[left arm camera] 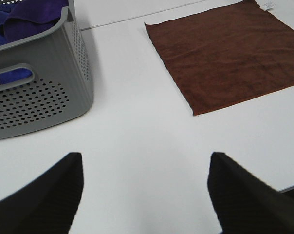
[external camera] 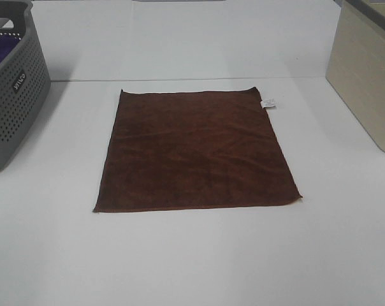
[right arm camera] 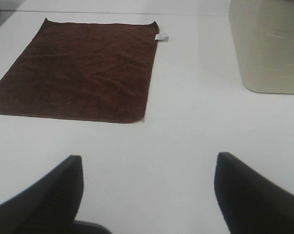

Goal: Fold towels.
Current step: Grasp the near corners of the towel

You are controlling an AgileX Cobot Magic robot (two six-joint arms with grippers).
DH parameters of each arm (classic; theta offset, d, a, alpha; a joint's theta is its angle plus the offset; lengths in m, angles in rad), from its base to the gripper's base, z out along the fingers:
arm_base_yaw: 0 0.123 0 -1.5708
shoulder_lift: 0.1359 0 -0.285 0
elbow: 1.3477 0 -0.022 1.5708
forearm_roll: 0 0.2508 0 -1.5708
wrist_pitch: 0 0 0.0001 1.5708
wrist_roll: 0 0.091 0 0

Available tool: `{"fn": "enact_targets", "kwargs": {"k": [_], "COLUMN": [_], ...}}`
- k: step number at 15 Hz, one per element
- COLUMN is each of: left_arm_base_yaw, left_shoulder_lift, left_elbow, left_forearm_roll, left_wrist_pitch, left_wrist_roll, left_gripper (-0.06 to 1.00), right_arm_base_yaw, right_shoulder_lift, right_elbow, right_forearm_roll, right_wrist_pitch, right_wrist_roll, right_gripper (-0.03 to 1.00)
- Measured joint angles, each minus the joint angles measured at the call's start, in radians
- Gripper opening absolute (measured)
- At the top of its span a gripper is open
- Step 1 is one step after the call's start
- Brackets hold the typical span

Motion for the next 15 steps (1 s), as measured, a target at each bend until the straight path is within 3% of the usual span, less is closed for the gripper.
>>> {"fn": "enact_targets", "kwargs": {"k": [15], "left_arm_base_yaw": [0.000], "left_shoulder_lift": [0.000], "left_elbow": [0.000], "left_forearm_roll": [0.000], "left_wrist_pitch": [0.000], "left_wrist_roll": [0.000], "left_gripper": [0.69], "right_arm_base_yaw": [0.000], "right_shoulder_lift": [0.000], "right_elbow": [0.003], "right_forearm_roll": [0.000], "right_wrist_pitch": [0.000], "right_wrist_roll": [0.000], "right_gripper": [0.71]}}
